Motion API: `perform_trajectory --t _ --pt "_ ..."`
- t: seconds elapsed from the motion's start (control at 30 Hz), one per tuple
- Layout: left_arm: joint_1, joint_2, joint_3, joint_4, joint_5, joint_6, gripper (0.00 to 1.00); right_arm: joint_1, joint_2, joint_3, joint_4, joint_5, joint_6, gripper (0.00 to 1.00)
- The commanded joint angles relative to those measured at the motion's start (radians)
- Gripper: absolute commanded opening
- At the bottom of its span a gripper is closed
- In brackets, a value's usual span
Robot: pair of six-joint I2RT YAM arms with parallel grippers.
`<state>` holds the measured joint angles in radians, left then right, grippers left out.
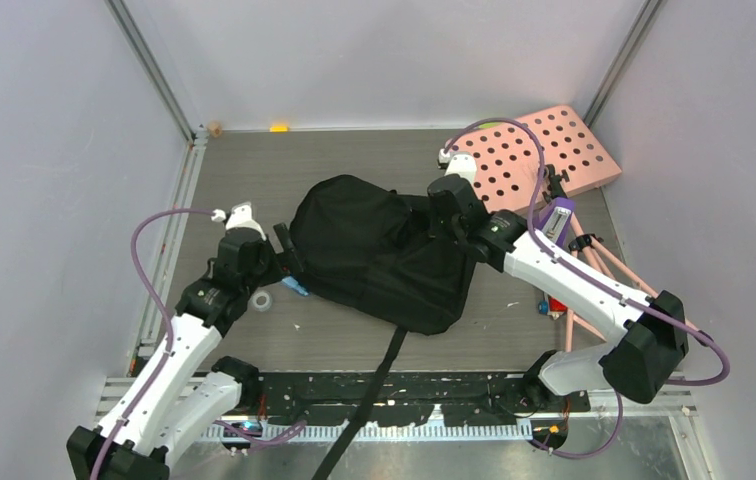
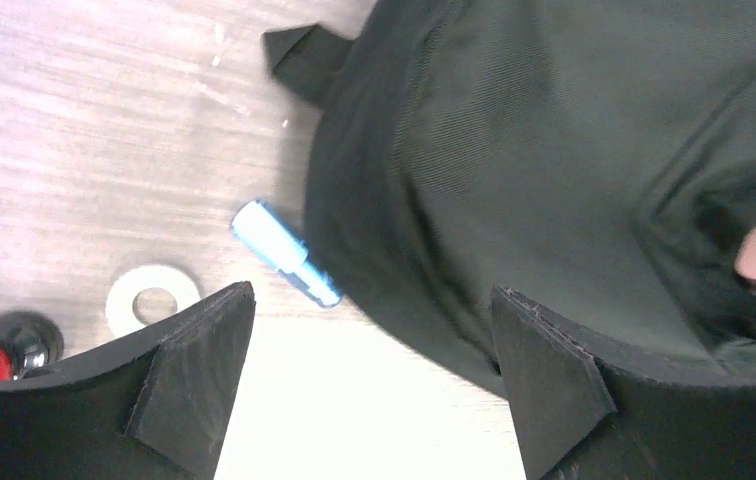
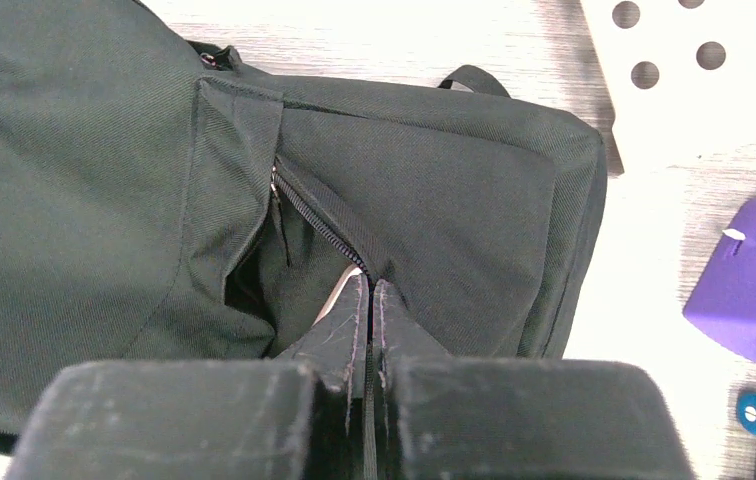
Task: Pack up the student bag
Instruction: Pick up the stationery from the center of the board.
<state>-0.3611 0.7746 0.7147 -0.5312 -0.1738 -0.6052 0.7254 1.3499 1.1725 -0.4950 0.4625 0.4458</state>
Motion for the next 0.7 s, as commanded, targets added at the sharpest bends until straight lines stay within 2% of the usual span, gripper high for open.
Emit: perform_trajectory --t 0.0,0.17,0.33,0.53,0.67 --pt "0.007 -0.024 -0.068 -0.025 -0.068 -0.083 0.90 -0.033 -0.065 -0.008 0.004 0.090 -0.024 0.00" --pt "0.027 0.007 -0.170 0.042 -0.089 -0.132 0.83 -0.033 -0.065 -0.017 0.004 0.085 -0.017 0.00" --pt "0.072 0.086 -0.231 0.147 -0.013 -0.174 0.78 -0.032 -0.067 -0.021 0.008 0.065 -0.013 0.00" --pt "0.074 0.147 -0.292 0.264 -0.013 -0.225 0.62 -0.033 -0.066 -0.031 0.021 0.042 -0.001 0.00" --pt "0.074 0.077 -0.332 0.286 -0.023 -0.257 0.61 -0.032 -0.061 -0.033 0.021 0.036 0.001 0.00"
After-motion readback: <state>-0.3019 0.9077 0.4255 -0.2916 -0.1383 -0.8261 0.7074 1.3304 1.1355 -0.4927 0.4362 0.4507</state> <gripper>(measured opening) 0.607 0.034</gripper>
